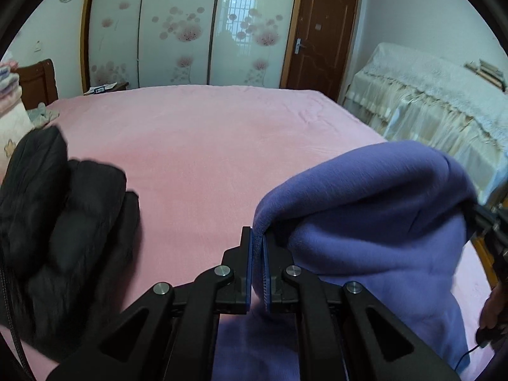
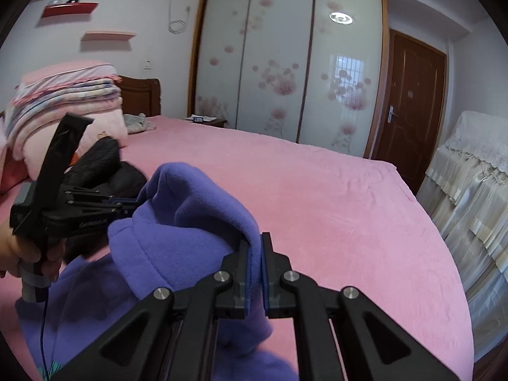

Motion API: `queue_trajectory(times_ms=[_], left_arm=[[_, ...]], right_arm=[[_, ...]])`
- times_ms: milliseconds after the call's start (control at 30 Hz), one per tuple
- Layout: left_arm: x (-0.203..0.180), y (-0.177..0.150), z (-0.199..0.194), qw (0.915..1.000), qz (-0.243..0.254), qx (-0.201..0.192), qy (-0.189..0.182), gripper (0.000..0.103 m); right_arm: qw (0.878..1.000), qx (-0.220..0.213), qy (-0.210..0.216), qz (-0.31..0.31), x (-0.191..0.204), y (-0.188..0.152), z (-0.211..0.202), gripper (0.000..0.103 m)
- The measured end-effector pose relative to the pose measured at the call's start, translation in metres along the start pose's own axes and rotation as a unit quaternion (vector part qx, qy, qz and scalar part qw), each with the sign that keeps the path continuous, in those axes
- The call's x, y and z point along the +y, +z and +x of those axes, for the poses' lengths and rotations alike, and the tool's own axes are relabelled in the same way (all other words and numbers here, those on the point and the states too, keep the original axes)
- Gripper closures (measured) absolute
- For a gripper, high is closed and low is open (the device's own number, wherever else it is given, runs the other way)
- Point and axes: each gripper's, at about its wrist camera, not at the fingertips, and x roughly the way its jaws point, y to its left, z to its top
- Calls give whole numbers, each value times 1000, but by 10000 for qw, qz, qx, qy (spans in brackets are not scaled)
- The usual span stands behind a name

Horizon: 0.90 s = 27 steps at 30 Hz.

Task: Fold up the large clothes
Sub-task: 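Lift the hood with both tools and fold it over the folded body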

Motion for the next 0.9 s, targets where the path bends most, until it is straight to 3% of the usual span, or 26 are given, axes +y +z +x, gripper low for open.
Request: queue_trajectory(times_ms=[167,300,433,533,667,800,900], left_arm=[[-1,-51,-44,9999,105,100,-80,99],[0,-101,-68,9976,-171,640,-224,95],[-1,-133,-77,9929,-361,1110,-247,93],[1,-133,-96,9871,-667,1310,-637,80],[-8,-105,-114,9757,-871,1506,-1330,28],[-23,-81,-112,9566,-1135,1784,-2003,24],[-28,-70,-96,9408,-1444,2082,-2253,23]], right_arm=[[9995,-63,-215,-211,32,-34,-36,98],[9988,166,-337,-321,54,-57,-62,94],[9980,626,-81,-54,65,-71,-86,91],[9954,775,332,459,65,-71,-113,90],[9852,927,943,1095,73,-59,-139,72],[9798,1118,1183,1164,93,-56,-144,70],[9772,1266,1213,1199,101,-63,-135,70]])
